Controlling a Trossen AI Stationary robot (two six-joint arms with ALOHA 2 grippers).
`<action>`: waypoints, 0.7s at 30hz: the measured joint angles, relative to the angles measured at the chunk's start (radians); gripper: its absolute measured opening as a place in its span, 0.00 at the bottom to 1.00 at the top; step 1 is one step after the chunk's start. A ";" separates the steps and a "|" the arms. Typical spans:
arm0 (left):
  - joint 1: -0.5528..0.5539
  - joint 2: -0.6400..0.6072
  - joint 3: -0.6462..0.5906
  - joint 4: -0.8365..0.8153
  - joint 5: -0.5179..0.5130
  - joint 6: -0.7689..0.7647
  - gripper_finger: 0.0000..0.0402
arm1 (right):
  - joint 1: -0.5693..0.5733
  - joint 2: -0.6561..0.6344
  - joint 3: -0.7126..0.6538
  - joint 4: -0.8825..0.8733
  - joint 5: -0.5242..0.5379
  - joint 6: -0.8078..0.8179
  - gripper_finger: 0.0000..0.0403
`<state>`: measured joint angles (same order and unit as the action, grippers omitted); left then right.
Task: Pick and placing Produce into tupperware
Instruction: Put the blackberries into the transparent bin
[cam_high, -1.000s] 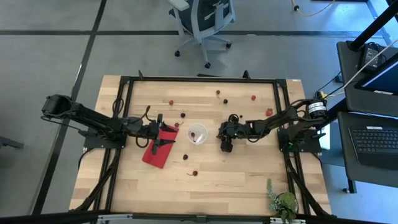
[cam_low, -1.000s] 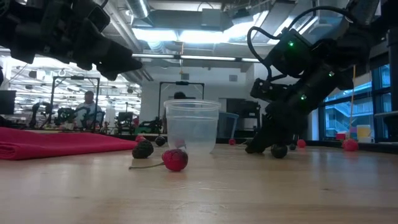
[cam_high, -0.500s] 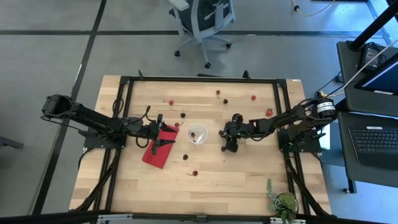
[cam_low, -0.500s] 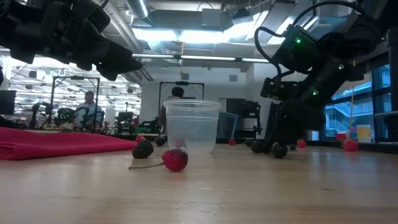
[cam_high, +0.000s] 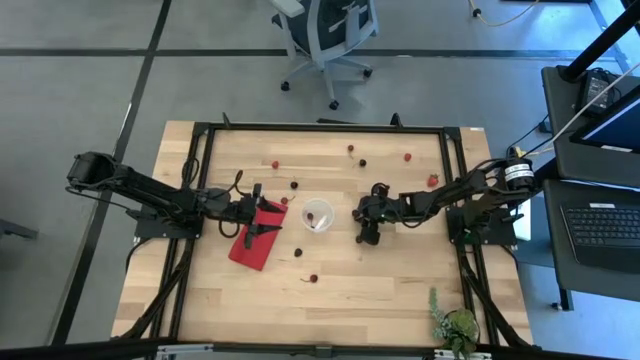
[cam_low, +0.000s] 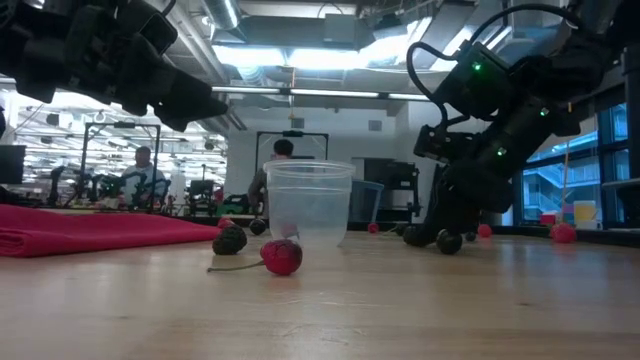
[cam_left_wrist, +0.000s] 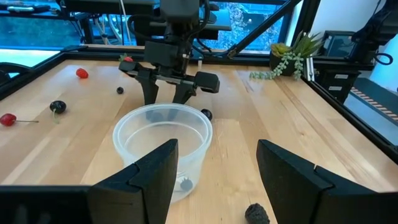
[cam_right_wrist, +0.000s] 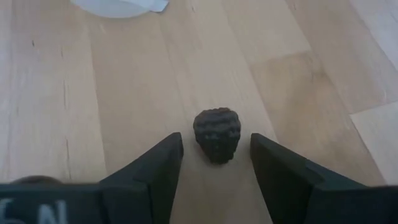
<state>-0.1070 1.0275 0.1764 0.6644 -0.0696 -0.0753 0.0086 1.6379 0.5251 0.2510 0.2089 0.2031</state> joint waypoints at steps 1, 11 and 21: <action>0.000 0.000 0.000 0.000 0.000 0.000 0.53 | 0.000 0.000 0.000 0.002 0.000 0.000 0.46; 0.000 0.000 0.000 0.000 0.000 0.000 0.53 | 0.000 0.002 0.000 0.026 -0.003 -0.025 0.28; 0.000 0.000 0.000 -0.004 0.000 0.000 0.53 | 0.000 0.032 0.002 0.067 0.005 -0.024 0.30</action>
<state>-0.1074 1.0274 0.1764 0.6609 -0.0695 -0.0751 0.0088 1.6703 0.5274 0.3182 0.2139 0.1791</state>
